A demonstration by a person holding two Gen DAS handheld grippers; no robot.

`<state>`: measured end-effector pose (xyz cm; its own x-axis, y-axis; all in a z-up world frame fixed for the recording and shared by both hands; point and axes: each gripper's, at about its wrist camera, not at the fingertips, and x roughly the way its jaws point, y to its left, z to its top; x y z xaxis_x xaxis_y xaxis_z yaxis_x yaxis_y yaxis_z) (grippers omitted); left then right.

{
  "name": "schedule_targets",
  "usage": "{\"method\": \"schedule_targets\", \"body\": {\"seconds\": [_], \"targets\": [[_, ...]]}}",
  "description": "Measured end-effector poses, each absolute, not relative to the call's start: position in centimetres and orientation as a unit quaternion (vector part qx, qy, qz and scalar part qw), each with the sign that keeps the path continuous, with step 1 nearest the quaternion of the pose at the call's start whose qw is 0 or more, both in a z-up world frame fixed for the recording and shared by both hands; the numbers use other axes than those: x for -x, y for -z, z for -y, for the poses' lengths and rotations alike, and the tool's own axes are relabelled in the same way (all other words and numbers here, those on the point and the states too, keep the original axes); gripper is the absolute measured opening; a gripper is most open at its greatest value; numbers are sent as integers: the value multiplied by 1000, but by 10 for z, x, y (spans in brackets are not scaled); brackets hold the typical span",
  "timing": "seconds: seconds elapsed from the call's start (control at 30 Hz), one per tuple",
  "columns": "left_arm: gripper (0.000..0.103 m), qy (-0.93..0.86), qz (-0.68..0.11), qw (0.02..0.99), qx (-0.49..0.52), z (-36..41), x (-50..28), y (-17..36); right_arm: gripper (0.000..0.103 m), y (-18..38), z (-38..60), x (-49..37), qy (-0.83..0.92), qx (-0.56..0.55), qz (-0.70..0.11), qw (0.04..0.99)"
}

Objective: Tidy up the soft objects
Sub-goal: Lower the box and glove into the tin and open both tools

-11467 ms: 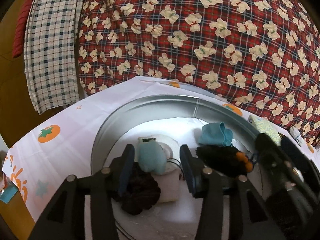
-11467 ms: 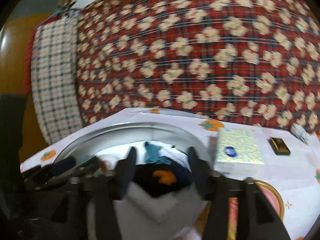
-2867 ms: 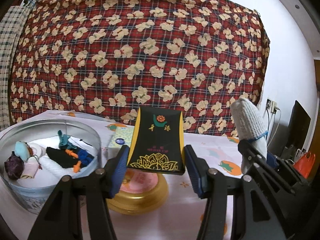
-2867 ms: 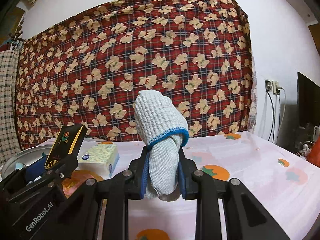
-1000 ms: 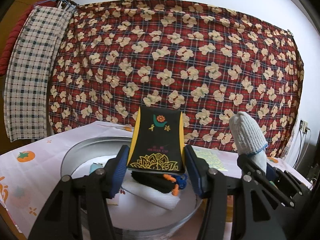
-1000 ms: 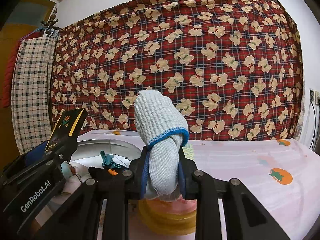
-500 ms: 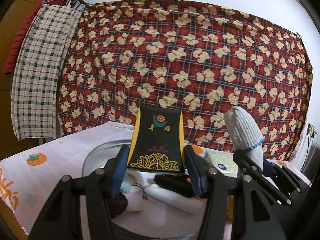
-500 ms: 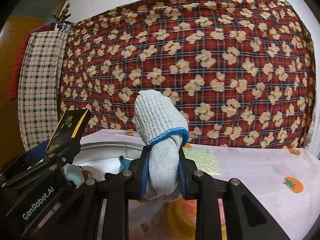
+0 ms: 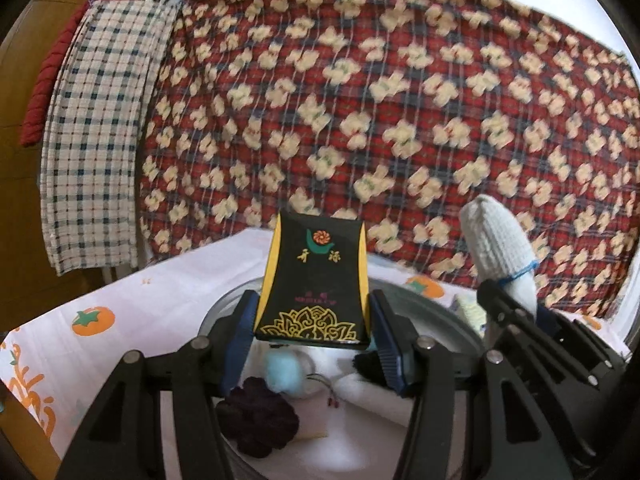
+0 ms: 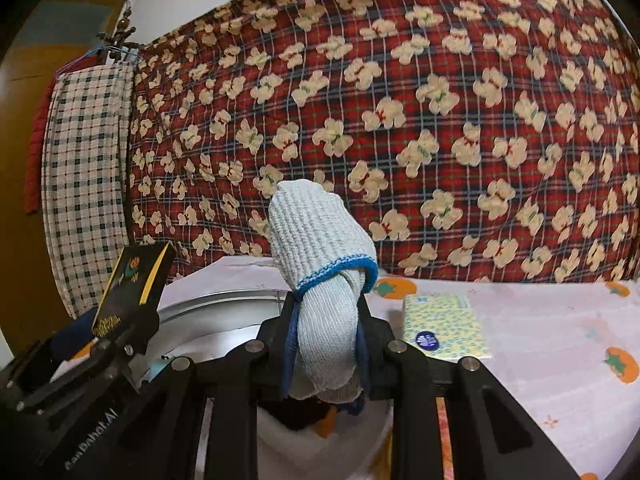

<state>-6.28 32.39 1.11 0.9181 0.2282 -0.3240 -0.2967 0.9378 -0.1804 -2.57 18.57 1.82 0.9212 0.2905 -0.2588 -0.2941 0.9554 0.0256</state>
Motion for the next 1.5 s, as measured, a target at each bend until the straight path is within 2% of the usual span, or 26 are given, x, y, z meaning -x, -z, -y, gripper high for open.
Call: {"method": "schedule_targets", "body": {"seconds": [0.2,0.7,1.5], "targets": [[55,-145,-199,961,123,-330,44,-1,28,-10,-192,8,-147,7,-166,975],[55,-177,-251,946,104,-330,30,8,27,6,-194,-28,-149,-1,-242,959],[55,-181,-301,935,46,-321,15,14,29,17,-200,-37,-171,12,-280,945]]}}
